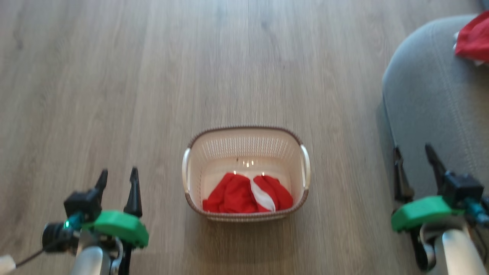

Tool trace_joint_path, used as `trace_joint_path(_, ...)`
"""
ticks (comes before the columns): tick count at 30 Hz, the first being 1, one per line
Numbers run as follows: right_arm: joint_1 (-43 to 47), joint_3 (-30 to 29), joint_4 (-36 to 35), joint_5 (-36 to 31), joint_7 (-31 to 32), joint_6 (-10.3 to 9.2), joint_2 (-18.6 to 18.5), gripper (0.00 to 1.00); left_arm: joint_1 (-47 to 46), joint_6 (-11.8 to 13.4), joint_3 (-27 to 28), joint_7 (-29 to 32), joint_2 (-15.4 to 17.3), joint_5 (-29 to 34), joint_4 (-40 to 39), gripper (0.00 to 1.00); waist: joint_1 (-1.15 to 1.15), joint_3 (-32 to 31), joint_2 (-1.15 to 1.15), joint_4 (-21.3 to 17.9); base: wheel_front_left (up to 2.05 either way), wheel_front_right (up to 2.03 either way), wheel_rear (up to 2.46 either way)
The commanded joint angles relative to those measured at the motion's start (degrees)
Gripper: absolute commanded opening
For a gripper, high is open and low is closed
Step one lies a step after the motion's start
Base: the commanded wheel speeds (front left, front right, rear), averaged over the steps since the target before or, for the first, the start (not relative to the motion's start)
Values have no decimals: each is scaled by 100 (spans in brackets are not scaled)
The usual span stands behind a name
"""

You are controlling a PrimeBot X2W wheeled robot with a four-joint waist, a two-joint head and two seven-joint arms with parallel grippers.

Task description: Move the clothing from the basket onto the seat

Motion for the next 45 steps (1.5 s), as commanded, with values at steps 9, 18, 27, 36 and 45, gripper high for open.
trace_joint_path(9, -1149, -57, -707, 104, -54, -2, -28, 100, -1430, -263, -136, -79, -104, 253, -167, 100, 0, 1749, 0, -254, 0, 0, 0)
trace_joint_path(18, -1972, -64, -1082, 328, -54, -2, -28, 100, -2960, -533, -870, 173, -238, 567, 542, 100, 0, 3174, 0, -664, 0, 0, 0)
trace_joint_path(27, -2147, 48, -1141, 668, -54, -2, -28, 100, -4085, -465, -1176, 945, -336, 504, 1873, 100, 0, 3702, 0, -1088, 0, 0, 0)
trace_joint_path(36, -2072, 41, -1254, 884, -55, -2, -28, 100, -4808, -388, -1605, 1447, -373, 327, 3182, 100, 0, 4018, 0, -1516, 0, 0, 0)
trace_joint_path(45, -1817, 18, -1457, 965, -55, -2, -28, 100, -5145, -344, -1829, 1558, -375, -1, 4167, 100, 0, 4171, 0, -1836, 0, 0, 0)
